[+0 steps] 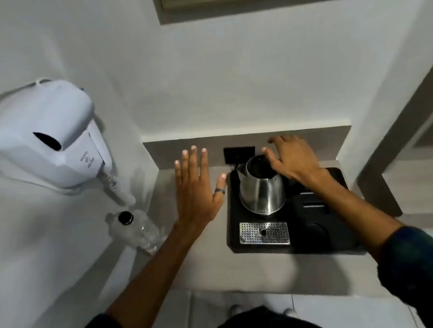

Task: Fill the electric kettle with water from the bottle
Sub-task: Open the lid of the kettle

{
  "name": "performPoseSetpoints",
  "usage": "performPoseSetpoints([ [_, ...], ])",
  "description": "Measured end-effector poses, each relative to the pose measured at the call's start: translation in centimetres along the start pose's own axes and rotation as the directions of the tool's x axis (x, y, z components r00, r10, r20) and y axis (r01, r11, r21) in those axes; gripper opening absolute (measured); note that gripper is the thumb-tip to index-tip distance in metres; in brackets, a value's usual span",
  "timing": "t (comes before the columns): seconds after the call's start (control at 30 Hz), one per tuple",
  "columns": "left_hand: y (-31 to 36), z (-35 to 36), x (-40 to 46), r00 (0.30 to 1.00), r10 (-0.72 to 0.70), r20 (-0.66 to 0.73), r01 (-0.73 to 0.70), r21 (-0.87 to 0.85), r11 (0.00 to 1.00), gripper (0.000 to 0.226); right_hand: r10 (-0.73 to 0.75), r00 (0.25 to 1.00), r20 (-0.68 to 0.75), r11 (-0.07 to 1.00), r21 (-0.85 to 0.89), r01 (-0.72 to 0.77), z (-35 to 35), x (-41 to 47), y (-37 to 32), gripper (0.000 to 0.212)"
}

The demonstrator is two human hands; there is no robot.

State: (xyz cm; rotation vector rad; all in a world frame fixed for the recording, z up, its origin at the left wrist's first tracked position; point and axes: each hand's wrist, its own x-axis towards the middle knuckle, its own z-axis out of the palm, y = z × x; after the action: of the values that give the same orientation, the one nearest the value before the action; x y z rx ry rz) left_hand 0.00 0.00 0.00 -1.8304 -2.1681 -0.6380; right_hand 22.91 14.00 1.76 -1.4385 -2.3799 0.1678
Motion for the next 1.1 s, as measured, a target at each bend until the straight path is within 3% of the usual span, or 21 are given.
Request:
performPoseSetpoints([
  [0.07,-0.2,0.9,-0.9,0.997,-0.01,0.079,0.009,0.014,1.0,0.074,0.151,0.965,0.212,0.988,-0.047,-0.145,1.1,0.3,0.8,0.065],
  [0.13,-0.3,1.7,-1.9,0.99,-0.011,0.143,0.005,0.04,0.999,0.073,0.278,0.883,0.378,0.958,-0.042,-0.284,1.8,0.4,1.6,0.078],
  [0.2,-0.4,2.3,-2.4,0.98,-0.017,0.197,0.006,0.052,0.999,0.073,0.335,0.825,0.455,0.93,-0.015,-0.368,2.5,1.2,1.8,0.091],
  [0.33,-0.3,2.5,-2.7,0.978,-0.013,0.21,-0.005,0.086,0.996,0.074,0.346,0.759,0.552,0.886,0.075,-0.458,3.2,3.0,2.0,0.08],
  [0.4,-0.2,2.6,-2.8,0.978,-0.014,0.207,-0.003,0.082,0.997,0.073,0.351,0.75,0.56,0.868,0.107,-0.486,3.8,3.4,2.2,0.071],
  [0.53,-0.3,2.7,-2.8,0.984,-0.039,0.175,0.025,0.084,0.996,0.074,0.358,0.764,0.537,0.791,0.261,-0.554,3.9,3.5,2.8,0.073],
  [0.7,-1.2,2.6,-3.6,0.983,-0.093,0.156,0.079,0.094,0.992,0.074,0.145,0.727,0.671,0.591,0.531,-0.608,2.0,2.3,6.8,0.084],
  [0.8,-1.7,2.0,-4.2,0.985,-0.126,0.114,0.12,0.062,0.991,0.071,0.06,0.691,0.72,0.529,0.564,-0.634,2.1,1.4,9.6,0.077],
  [0.9,-2.1,0.7,-4.9,0.99,-0.135,0.028,0.135,-0.01,0.991,0.064,0.054,0.677,0.734,0.538,0.55,-0.639,2.6,1.2,9.8,0.086],
  [1.0,-3.4,-1.3,-5.5,0.975,-0.171,-0.143,0.16,-0.084,0.984,0.055,0.066,0.668,0.742,0.512,0.549,-0.661,2.9,1.2,9.0,0.086],
  [1.1,-6.0,-3.2,-6.4,0.889,-0.268,-0.372,0.23,-0.144,0.963,0.048,0.094,0.691,0.716,0.458,0.586,-0.669,3.8,1.0,8.6,0.09],
])
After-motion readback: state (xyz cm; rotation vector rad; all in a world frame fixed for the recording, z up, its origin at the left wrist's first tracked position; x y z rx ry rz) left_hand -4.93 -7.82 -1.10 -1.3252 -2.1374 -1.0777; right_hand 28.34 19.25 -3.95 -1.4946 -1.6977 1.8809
